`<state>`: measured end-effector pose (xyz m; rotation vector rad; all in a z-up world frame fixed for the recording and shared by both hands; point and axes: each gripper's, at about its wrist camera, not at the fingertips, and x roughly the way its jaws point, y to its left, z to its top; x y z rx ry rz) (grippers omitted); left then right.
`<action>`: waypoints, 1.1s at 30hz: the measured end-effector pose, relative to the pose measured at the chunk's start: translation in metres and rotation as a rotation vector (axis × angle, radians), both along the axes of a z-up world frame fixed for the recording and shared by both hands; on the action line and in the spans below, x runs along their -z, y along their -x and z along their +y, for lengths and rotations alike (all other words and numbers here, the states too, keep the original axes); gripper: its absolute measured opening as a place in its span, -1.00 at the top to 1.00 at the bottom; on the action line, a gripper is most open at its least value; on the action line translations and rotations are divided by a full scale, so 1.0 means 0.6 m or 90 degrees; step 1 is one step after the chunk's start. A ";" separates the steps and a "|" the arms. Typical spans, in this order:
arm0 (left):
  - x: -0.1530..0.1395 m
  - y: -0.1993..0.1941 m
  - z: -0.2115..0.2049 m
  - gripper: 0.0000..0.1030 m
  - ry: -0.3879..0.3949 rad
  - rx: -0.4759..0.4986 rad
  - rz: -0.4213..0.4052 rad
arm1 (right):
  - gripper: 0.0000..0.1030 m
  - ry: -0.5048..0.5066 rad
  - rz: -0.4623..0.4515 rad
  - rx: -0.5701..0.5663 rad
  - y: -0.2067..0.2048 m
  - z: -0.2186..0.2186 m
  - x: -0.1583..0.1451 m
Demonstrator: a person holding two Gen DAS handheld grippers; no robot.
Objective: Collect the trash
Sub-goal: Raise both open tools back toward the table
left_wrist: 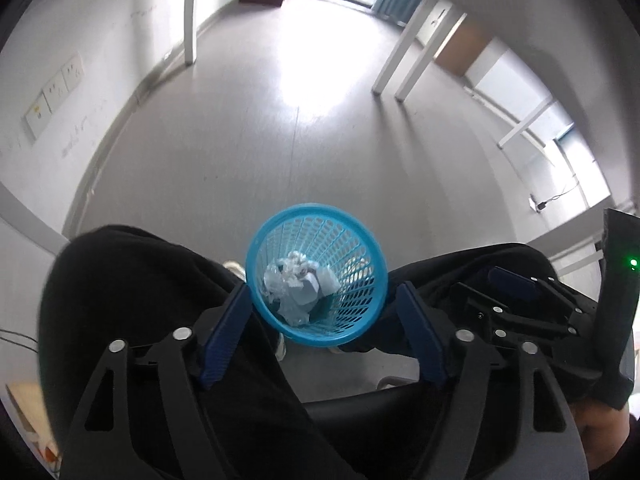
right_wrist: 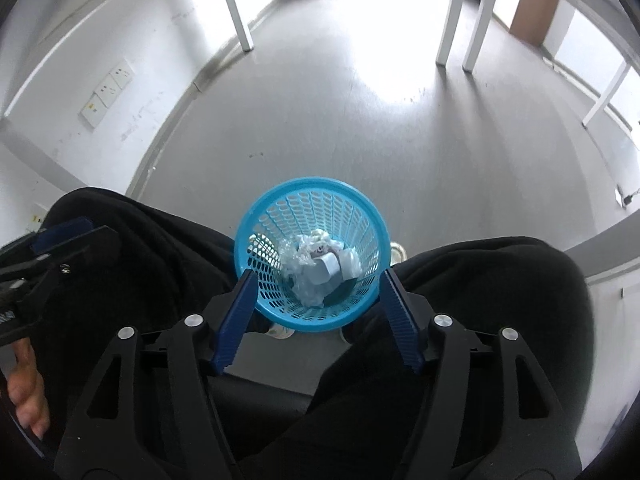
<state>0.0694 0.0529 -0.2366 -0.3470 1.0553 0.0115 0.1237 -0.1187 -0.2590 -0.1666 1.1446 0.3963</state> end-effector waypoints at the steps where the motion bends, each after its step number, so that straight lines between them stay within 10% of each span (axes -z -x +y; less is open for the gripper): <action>1: -0.013 0.010 -0.002 -0.53 -0.007 0.002 -0.017 | -0.21 -0.004 -0.011 -0.002 0.009 -0.005 -0.012; 19: -0.252 0.157 -0.049 -0.79 -0.086 0.039 -0.271 | -0.43 -0.097 -0.255 0.024 0.144 -0.110 -0.256; 33: -0.382 0.093 -0.067 -0.88 -0.063 0.038 -0.375 | -0.79 -0.137 -0.387 0.026 0.131 -0.132 -0.421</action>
